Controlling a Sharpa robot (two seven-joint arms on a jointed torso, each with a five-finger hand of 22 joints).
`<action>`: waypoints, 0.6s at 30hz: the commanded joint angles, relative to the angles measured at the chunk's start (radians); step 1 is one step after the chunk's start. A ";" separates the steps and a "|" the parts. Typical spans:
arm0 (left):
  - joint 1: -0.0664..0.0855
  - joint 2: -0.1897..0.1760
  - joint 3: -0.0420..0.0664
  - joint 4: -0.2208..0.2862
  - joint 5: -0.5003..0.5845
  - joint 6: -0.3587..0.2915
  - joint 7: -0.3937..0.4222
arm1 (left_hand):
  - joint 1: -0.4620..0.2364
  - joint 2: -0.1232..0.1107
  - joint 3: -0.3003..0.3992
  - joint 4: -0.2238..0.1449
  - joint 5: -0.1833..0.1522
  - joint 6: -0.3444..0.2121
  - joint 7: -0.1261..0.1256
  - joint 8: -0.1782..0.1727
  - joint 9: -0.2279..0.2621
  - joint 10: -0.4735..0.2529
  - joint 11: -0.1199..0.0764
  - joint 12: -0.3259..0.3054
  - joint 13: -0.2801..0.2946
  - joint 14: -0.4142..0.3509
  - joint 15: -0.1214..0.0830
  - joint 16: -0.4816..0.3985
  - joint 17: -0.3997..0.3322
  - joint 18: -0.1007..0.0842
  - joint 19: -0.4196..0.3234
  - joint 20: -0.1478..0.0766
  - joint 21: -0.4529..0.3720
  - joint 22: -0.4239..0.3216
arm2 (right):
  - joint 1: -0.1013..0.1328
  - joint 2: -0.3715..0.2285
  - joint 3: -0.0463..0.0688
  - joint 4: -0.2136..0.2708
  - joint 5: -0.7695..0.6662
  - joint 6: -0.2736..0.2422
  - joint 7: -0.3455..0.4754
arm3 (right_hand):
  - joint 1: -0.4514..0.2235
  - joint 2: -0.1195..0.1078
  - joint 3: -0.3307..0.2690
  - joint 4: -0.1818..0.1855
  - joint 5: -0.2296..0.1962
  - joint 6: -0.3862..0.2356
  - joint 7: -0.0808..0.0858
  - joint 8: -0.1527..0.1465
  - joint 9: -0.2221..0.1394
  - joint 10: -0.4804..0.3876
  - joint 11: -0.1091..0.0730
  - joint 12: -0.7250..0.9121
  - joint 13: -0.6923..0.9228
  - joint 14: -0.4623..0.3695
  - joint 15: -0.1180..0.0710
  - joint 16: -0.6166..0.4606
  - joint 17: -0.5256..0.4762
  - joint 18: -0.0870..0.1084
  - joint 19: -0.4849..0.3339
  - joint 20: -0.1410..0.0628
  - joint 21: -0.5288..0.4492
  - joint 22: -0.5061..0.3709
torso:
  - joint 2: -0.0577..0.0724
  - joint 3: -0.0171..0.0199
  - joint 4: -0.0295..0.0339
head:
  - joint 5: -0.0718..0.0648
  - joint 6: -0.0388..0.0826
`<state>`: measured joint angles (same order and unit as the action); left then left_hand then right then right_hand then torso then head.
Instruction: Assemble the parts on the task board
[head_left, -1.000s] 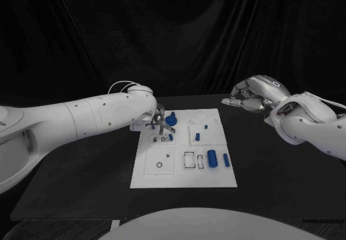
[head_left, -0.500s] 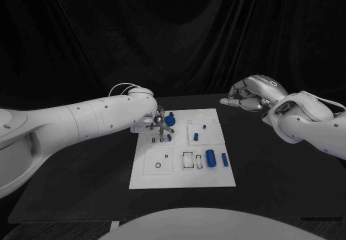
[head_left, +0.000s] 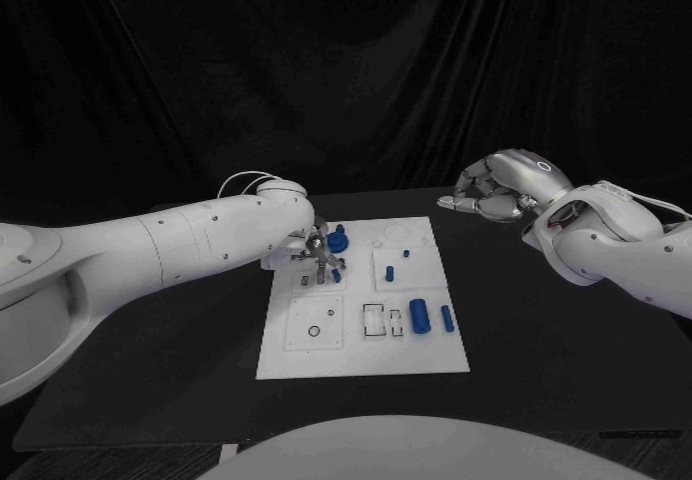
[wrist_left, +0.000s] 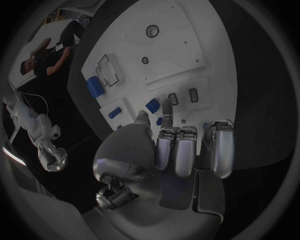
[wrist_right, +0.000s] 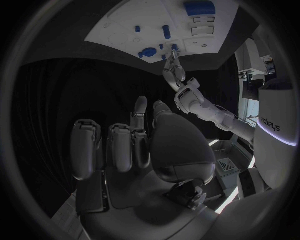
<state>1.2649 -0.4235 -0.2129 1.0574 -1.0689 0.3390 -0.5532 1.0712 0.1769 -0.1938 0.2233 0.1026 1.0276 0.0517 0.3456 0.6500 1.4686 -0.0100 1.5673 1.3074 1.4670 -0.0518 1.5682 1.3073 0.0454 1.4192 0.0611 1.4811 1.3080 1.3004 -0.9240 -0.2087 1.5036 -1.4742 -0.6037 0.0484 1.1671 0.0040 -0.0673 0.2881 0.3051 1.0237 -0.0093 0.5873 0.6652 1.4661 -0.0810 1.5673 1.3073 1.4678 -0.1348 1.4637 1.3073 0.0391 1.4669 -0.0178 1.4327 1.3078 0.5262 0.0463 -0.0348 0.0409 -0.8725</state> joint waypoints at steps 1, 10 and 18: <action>-0.004 0.005 0.001 -0.004 0.000 0.017 0.004 | 0.006 0.001 0.008 -0.003 0.004 0.010 0.001 -0.004 0.001 0.102 -0.002 0.003 0.263 0.104 -0.002 0.003 0.263 -0.003 0.002 0.000 0.001 0.127 | -0.002 -0.002 0.001 0.002 -0.006 -0.010 -0.019 | -0.010 -0.003 -0.006 0.003 -0.005 -0.009 -0.002 -0.008 0.002 0.105 0.001 0.004 0.264 0.077 0.000 -0.007 0.117 -0.002 0.045 -0.005 -0.006 0.213 | 0.000 0.0005 0.0005 | -0.004 0.000; -0.008 0.012 0.001 -0.011 0.000 0.019 0.006 | 0.009 0.001 0.016 -0.010 0.007 0.018 -0.002 -0.011 0.002 0.102 -0.004 0.003 0.263 0.104 -0.003 0.003 0.263 -0.003 0.006 -0.002 0.002 0.130 | -0.002 -0.002 0.001 0.001 -0.006 -0.015 -0.019 | -0.011 -0.004 -0.006 0.002 -0.004 -0.013 -0.001 -0.012 0.003 0.105 0.002 0.004 0.264 0.077 0.001 -0.008 0.116 -0.002 0.045 -0.004 -0.007 0.213 | -0.001 0.0001 0.0005 | -0.012 0.000; -0.010 0.019 0.001 -0.018 0.000 0.018 0.014 | 0.015 0.003 0.025 -0.019 0.013 0.020 -0.002 -0.020 0.002 0.102 -0.005 0.003 0.263 0.104 -0.005 0.003 0.263 -0.002 0.003 -0.003 -0.001 0.127 | -0.002 -0.004 0.001 0.002 -0.006 -0.015 -0.021 | -0.011 -0.004 -0.006 0.002 -0.004 -0.013 0.000 -0.013 0.003 0.105 0.002 0.004 0.264 0.077 0.001 -0.010 0.113 -0.001 0.044 -0.004 -0.009 0.212 | -0.001 0.0002 0.0005 | -0.015 0.000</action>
<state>1.2573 -0.4071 -0.2130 1.0403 -1.0691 0.3471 -0.5526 1.0751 0.1808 -0.1716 0.2011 0.1125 1.0381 0.0483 0.3287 0.6513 1.4686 -0.0100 1.5673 1.3075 1.4670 -0.0518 1.5682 1.3073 0.0455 1.4192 0.0611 1.4811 1.3078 1.3002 -0.9265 -0.2087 1.5039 -1.4743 -0.6058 0.0468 1.1629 -0.0001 -0.0673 0.2881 0.3051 1.0163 -0.0093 0.5778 0.6669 1.4661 -0.0810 1.5673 1.3080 1.4678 -0.1348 1.4598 1.3073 0.0390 1.4669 -0.0178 1.4286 1.3076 0.5256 0.0466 -0.0343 0.0267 -0.8726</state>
